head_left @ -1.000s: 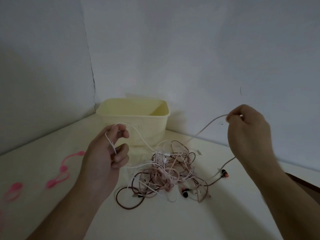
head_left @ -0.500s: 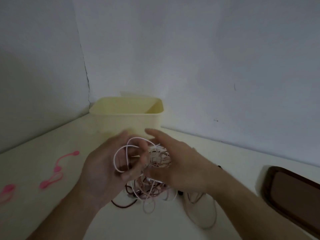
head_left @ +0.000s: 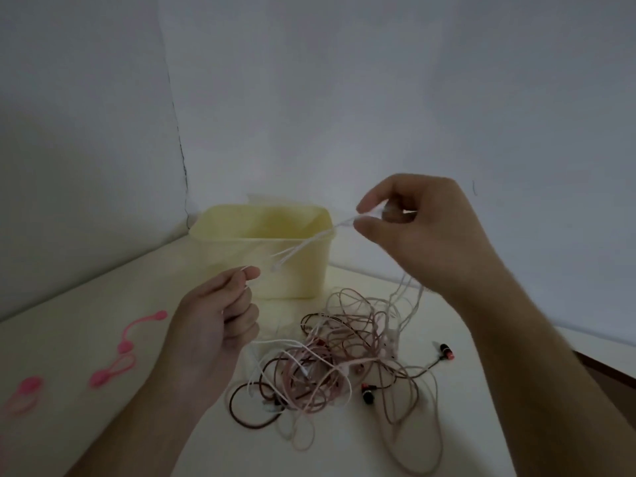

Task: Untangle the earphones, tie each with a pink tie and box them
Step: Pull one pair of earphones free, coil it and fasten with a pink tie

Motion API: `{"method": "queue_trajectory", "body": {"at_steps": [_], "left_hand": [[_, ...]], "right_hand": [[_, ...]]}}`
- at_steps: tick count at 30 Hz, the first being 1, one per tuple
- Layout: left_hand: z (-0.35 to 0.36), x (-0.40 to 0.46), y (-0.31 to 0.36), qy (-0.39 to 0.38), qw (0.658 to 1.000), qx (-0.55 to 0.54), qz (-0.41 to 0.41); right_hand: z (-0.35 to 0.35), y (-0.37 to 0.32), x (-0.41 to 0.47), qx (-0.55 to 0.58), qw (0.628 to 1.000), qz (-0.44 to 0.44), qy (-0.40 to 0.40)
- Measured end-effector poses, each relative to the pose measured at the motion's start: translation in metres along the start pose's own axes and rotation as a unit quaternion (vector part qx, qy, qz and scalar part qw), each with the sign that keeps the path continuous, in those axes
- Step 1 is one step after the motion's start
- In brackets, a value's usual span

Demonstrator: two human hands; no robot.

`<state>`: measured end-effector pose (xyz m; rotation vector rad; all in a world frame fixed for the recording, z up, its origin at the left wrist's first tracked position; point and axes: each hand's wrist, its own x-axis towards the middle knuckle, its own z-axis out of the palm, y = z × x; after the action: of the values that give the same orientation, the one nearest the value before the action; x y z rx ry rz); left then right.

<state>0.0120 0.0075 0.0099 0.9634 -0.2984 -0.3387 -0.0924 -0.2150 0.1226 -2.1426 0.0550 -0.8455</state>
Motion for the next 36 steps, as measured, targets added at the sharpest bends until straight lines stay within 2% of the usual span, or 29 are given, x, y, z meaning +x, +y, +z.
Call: {"method": "queue_trajectory", "body": {"at_steps": [1,3,5,8,10,14,17,19,22,23,26,28,30,32,36], "left_hand": [[0.000,0.000,-0.001,0.013,1.000,0.015,0.011],[-0.001,-0.001,-0.003,0.040,0.997,0.057,0.036],[-0.001,0.000,-0.008,0.055,0.992,0.107,0.042],[0.000,0.000,-0.011,0.073,0.976,0.204,0.025],[0.005,-0.002,-0.012,0.079,0.959,0.270,0.046],[0.013,-0.007,-0.012,0.076,0.952,0.284,0.087],[0.011,-0.010,-0.011,0.022,0.939,0.326,0.109],[0.012,-0.013,-0.010,-0.001,0.912,0.391,0.126],[0.014,-0.016,-0.017,0.017,0.844,0.510,0.163],[0.014,-0.015,-0.020,0.029,0.835,0.525,0.166],[0.017,-0.015,-0.020,0.080,0.853,0.502,0.114],[0.018,-0.017,-0.017,0.081,0.844,0.512,0.138],[0.021,-0.022,-0.013,0.049,0.832,0.516,0.197],[0.024,-0.025,-0.011,0.010,0.843,0.489,0.225],[0.023,-0.023,-0.013,-0.049,0.872,0.443,0.202]], "right_hand": [[-0.003,-0.002,0.000,0.088,0.996,0.002,-0.032],[-0.002,-0.005,-0.002,0.247,0.964,-0.020,-0.099],[0.004,-0.008,-0.004,0.287,0.950,-0.027,-0.121],[0.010,-0.002,-0.001,0.136,0.988,-0.029,-0.070],[0.019,0.001,-0.001,0.042,0.995,-0.027,-0.090],[0.033,0.006,-0.007,0.010,0.985,-0.017,-0.172],[0.035,0.005,-0.009,0.009,0.983,-0.020,-0.183],[0.034,0.003,-0.011,0.012,0.979,-0.016,-0.204],[0.033,-0.004,-0.015,-0.023,0.967,-0.018,-0.254],[0.033,-0.005,-0.017,-0.039,0.962,-0.021,-0.270],[0.035,-0.005,-0.019,-0.078,0.951,-0.025,-0.299],[0.036,-0.003,-0.019,-0.079,0.951,-0.013,-0.298],[0.038,-0.002,-0.020,-0.081,0.953,-0.003,-0.292],[0.041,-0.002,-0.020,-0.104,0.950,-0.003,-0.296],[0.044,-0.002,-0.020,-0.122,0.946,-0.004,-0.300]]}}
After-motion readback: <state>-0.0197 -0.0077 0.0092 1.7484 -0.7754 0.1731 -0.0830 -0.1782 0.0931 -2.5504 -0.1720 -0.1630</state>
